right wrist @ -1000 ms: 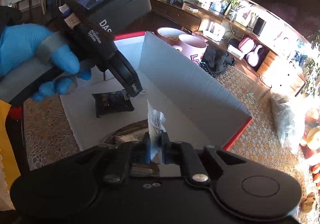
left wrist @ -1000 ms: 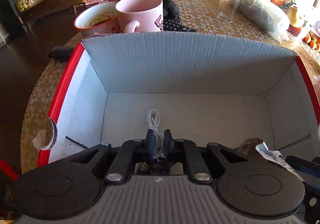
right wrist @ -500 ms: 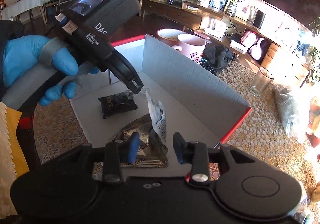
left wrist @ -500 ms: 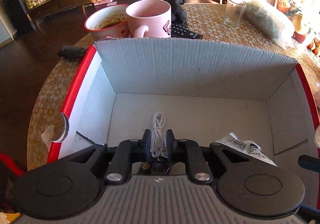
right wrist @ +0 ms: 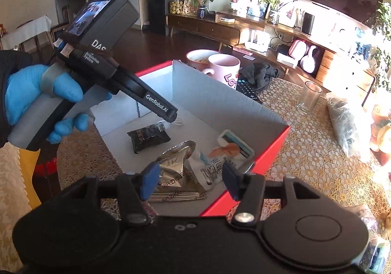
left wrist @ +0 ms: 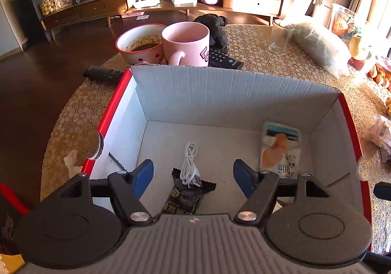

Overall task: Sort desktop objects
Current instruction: 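Open the left tool to release the cable while the right tool releases the pouch in the box, then withdraw both tools from the box toward the bags on the table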

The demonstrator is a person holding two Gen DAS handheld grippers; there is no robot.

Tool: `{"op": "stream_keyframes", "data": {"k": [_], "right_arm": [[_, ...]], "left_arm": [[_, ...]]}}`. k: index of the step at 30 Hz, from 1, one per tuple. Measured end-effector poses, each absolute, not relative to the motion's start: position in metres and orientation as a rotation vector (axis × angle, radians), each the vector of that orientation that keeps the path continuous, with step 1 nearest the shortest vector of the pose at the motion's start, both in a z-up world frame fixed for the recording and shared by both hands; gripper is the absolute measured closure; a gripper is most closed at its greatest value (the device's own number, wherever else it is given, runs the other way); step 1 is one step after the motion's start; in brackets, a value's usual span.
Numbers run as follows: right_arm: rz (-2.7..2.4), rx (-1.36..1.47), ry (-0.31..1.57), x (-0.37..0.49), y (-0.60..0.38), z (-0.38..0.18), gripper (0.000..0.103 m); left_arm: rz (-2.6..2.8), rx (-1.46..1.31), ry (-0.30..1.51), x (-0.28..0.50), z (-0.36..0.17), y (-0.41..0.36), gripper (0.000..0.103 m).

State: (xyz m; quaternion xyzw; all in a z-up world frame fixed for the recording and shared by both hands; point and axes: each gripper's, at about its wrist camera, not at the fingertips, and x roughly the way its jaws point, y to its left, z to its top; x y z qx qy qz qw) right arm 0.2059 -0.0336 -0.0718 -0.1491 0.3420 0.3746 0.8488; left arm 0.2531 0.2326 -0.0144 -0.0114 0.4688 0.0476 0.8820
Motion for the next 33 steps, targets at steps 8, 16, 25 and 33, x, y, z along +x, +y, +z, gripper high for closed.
{"op": "stream_keyframes", "data": {"k": [8,16,25,33], "right_arm": [[0.785,-0.283,0.688,0.193,-0.051,-0.059,0.042],[0.782,-0.251,0.664,0.178,-0.070,-0.048,0.038],[0.773,-0.216,0.650,0.162,-0.096,-0.042,0.032],[0.770,-0.181,0.655,0.150,-0.125,-0.045,0.028]], "left_arm": [[0.082,-0.014,0.944,0.230,0.002,0.218,0.031],[0.058,-0.026,0.912,0.202,0.016,0.201,0.031],[0.046,-0.002,0.849,0.166,0.029,0.170,0.019],[0.007,0.005,0.831,0.137,0.032,0.142,0.017]]}}
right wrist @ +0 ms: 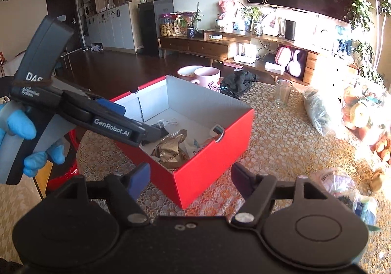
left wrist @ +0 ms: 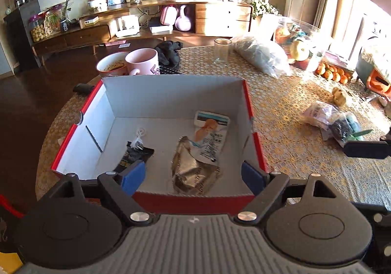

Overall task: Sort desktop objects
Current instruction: 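Withdraw both tools from the box toward the bags on the table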

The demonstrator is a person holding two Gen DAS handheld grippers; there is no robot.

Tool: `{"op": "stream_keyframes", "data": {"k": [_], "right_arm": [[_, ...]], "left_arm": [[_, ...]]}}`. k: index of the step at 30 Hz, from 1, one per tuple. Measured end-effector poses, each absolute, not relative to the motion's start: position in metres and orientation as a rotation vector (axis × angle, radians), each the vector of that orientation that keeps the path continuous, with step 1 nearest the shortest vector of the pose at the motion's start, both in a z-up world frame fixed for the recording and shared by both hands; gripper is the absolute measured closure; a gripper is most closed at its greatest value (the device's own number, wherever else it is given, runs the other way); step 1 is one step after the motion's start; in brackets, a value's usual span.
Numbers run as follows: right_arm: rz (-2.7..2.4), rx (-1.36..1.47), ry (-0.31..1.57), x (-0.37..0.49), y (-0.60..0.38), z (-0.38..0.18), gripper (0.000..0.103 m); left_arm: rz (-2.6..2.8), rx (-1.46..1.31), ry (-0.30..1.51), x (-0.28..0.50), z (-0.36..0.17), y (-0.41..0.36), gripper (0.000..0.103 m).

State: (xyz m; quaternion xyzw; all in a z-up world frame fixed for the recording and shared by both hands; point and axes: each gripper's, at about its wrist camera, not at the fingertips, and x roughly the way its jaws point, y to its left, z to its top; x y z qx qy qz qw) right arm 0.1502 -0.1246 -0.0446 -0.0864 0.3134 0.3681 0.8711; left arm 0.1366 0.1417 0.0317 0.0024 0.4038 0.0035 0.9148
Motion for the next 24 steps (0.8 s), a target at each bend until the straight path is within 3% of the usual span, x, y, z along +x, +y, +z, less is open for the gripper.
{"op": "stream_keyframes", "data": {"k": [8,13,24], "right_arm": [[0.739,-0.117,0.633,0.137,-0.154,-0.046,0.020],[0.699,-0.038,0.606,0.126,-0.180,-0.052,0.003],[0.511,0.037,0.615,0.111,-0.256,-0.075,0.003]], "left_arm": [[-0.014,0.006,0.783,0.111,0.036,0.113,0.007],[-0.017,0.021,0.723,0.095,0.037,0.092,0.003],[-0.122,0.022,0.692,0.084,0.025,0.039,0.002]]}}
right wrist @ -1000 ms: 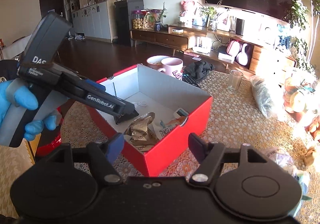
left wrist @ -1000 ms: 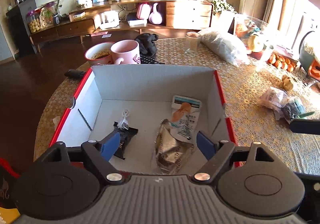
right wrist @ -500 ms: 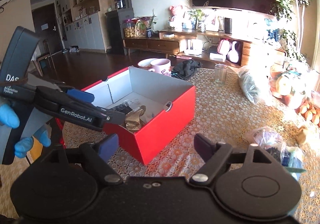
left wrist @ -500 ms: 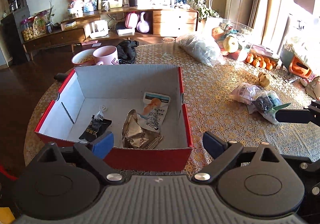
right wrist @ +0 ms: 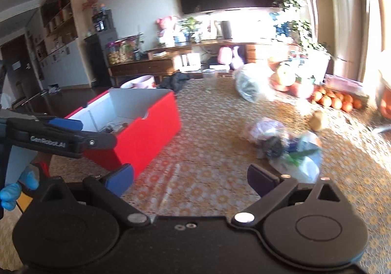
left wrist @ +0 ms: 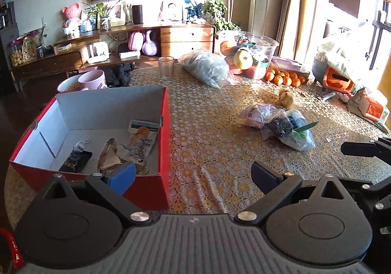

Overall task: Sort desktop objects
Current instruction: 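Withdraw both tools from the box toward the bags on the table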

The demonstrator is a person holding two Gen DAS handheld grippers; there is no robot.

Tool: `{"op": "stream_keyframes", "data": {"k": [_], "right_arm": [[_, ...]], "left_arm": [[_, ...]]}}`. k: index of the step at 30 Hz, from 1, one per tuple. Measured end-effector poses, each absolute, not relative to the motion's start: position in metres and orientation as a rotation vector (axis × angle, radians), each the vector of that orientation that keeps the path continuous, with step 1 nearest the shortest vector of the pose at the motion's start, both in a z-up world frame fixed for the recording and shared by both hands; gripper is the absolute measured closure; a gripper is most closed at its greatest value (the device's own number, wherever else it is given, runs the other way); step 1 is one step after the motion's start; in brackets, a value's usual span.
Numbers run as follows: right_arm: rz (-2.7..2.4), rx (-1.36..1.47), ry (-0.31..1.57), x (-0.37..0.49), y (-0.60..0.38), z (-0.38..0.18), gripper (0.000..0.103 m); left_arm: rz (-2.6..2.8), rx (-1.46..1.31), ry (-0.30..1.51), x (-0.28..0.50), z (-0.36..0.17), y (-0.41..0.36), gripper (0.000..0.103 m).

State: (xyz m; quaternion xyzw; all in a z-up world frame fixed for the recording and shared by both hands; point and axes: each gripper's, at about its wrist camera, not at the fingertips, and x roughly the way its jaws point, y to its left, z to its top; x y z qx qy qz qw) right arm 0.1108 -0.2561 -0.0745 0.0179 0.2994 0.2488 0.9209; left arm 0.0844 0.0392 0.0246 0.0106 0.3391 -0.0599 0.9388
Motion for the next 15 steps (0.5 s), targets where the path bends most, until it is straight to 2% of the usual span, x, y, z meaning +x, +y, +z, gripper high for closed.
{"op": "stream_keyframes", "data": {"k": [15], "right_arm": [[0.400,0.054,0.586,0.107,-0.306,-0.078,0.003]], "left_arm": [[-0.215,0.042,0.690,0.092,0.018,-0.018,0.002]]}}
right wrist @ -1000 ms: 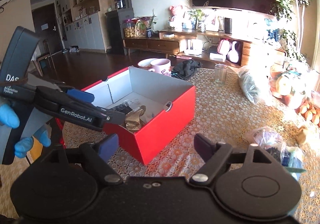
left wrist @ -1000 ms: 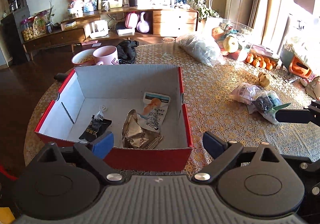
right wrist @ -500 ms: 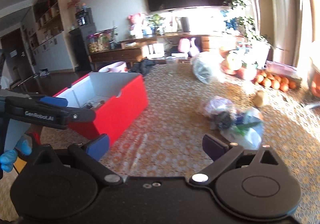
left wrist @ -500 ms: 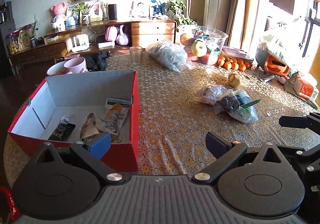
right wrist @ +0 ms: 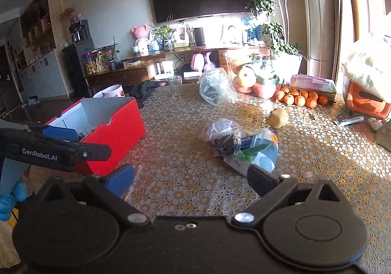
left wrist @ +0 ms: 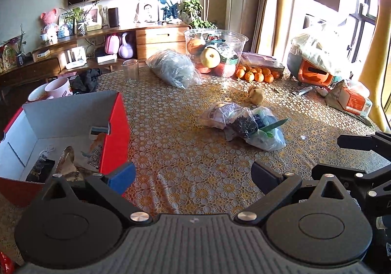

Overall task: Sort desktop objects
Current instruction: 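Withdraw both tools from the box toward the bags on the table, then move the left tool to the white barcoded bag while the right tool reaches the clear bag of dark items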

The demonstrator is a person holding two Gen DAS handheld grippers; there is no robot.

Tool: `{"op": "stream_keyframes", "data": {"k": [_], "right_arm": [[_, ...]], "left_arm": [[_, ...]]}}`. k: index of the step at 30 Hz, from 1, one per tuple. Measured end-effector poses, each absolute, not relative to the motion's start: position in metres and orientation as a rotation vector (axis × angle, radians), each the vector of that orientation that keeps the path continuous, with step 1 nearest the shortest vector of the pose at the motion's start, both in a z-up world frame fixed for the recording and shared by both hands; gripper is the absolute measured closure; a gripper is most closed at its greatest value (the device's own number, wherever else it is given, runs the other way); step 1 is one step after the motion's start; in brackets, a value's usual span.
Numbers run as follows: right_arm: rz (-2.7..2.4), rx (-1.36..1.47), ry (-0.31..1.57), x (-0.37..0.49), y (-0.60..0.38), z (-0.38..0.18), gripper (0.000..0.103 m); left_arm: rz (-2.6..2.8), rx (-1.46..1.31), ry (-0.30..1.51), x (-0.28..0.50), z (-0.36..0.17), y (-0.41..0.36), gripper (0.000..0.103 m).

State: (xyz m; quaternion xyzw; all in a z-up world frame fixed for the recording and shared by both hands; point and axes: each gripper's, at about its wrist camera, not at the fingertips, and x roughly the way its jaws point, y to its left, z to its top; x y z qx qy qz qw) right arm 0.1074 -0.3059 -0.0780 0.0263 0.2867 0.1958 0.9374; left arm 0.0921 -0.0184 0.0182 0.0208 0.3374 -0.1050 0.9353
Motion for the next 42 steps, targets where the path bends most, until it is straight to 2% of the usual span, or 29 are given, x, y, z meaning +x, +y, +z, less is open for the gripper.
{"op": "stream_keyframes", "data": {"k": [13,42], "right_arm": [[0.358,0.038,0.581,0.120,-0.325,-0.089,0.007],[0.408,-0.091,0.589,0.204,-0.287,-0.118,0.010]], "left_arm": [[-0.243,0.070,0.683,0.130,0.017,-0.045,0.002],[-0.391,0.182,0.807,0.280,-0.023,-0.089,0.001]]}}
